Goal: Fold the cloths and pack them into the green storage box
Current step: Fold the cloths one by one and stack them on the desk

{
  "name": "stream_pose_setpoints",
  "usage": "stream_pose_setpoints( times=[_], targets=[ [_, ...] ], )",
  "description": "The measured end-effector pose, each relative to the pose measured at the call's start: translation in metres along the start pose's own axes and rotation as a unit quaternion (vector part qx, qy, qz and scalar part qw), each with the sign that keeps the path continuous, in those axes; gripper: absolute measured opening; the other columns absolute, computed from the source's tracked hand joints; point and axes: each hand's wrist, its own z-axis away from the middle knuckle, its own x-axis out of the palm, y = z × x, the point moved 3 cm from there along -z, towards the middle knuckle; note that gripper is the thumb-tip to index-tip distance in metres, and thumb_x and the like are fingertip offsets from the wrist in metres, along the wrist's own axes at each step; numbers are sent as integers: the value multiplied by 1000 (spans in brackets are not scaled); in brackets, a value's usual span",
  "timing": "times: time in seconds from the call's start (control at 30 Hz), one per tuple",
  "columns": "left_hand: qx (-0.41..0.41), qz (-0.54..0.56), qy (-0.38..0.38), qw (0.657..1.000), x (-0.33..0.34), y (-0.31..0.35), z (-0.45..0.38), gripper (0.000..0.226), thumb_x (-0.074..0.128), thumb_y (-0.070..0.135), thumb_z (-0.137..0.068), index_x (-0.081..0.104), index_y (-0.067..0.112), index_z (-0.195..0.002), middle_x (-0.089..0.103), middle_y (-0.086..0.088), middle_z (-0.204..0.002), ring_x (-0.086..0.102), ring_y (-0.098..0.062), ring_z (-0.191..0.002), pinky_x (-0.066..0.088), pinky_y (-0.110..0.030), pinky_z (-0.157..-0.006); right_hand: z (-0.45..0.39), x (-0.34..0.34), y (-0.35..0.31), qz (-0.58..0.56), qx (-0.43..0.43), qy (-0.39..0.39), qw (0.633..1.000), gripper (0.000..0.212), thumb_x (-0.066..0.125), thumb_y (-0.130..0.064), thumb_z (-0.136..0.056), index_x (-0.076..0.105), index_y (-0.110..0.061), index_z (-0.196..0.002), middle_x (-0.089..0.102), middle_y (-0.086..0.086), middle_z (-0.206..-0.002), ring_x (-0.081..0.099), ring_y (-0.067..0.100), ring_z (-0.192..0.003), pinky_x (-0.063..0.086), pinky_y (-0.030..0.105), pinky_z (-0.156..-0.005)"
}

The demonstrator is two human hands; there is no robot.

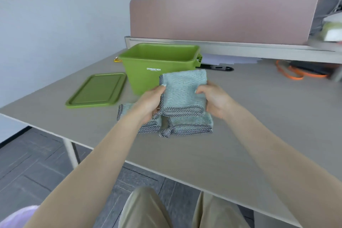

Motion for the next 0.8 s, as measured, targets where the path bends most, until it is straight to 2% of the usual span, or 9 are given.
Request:
stream_pose_setpoints(
  times=[0.1, 0.17, 0.2, 0.27, 0.37, 0.5, 0.6, 0.73, 0.8],
  targets=[
    [30, -34, 44, 998, 23, 0, -1, 43, 35, 36, -98, 47, 10, -130, 56, -3, -123, 49, -23, -114, 34, -36, -102, 2, -17, 9, 164, 13, 36, 986, 49, 48, -21, -92, 30, -23, -137, 56, 13, -103, 48, 20, -71, 40, 28, -58],
    [54, -77, 63, 994, 33, 0, 2, 36, 29, 31, -101, 50, 7, -117, 52, -1, -97, 44, -20, -96, 33, -29, -84, 5, -24, 17, 214, 26, 19, 976, 69, 52, -25, -92, 10, -38, -145, 47, -2, -111, 50, 13, -87, 50, 25, -54],
    [63, -97, 71, 991, 36, 0, 2, 32, 27, 29, -101, 51, 8, -103, 49, -1, -88, 43, -19, -88, 35, -27, -76, 7, -27, 20, 227, 19, 13, 974, 72, 54, -21, -91, 11, -39, -146, 43, -4, -116, 50, 13, -97, 52, 23, -51],
    [75, -136, 75, 985, 38, -6, -2, 30, 28, 27, -101, 43, 13, -78, 49, -8, -79, 45, -19, -70, 47, -23, -60, 5, -34, 23, 263, -9, 28, 964, 61, 53, -11, -90, 30, -33, -142, 43, -2, -111, 48, 12, -93, 50, 21, -49],
    [87, -217, 76, 969, 39, -16, -8, 27, 29, 25, -99, 42, 5, -86, 47, -8, -73, 54, -22, -59, 41, -29, -45, 2, -38, 26, 287, -25, 52, 956, 46, 51, -7, -89, 48, -24, -132, 46, 3, -94, 45, 11, -71, 48, 19, -49],
    [102, -312, 82, 941, 42, -25, -10, 17, 35, 17, -98, 37, 3, -109, 49, -6, -72, 52, -26, -64, 30, -30, -44, 3, -40, 36, 339, -3, 28, 940, 47, 52, -14, -90, 45, -23, -135, 49, -2, -87, 48, 7, -64, 53, 20, -52],
    [106, -370, 88, 919, 42, -27, -8, 35, 34, 14, -97, 33, 0, -129, 46, -3, -69, 47, -18, -59, 34, -31, -49, 5, -41, 43, 418, 3, 8, 908, 52, 53, -23, -88, 40, -28, -137, 49, -5, -75, 56, 17, -67, 58, 37, -77],
    [101, -477, 65, 871, 41, -26, -6, 32, 35, 21, -98, 41, 1, -122, 59, -14, -93, 49, -25, -76, 36, -32, -60, 5, -43, 48, 410, 14, -9, 912, 55, 56, -23, -83, 41, -34, -135, 51, -2, -74, 54, 17, -65, 56, 32, -70],
    [105, -538, 86, 832, 39, -21, -5, 32, 38, 27, -97, 46, 4, -118, 61, -15, -106, 52, -29, -86, 36, -33, -66, 0, -49, 47, 368, -3, 42, 929, 55, 59, -28, -80, 43, -30, -132, 56, -1, -94, 58, 20, -81, 55, 37, -80]
  ],
)
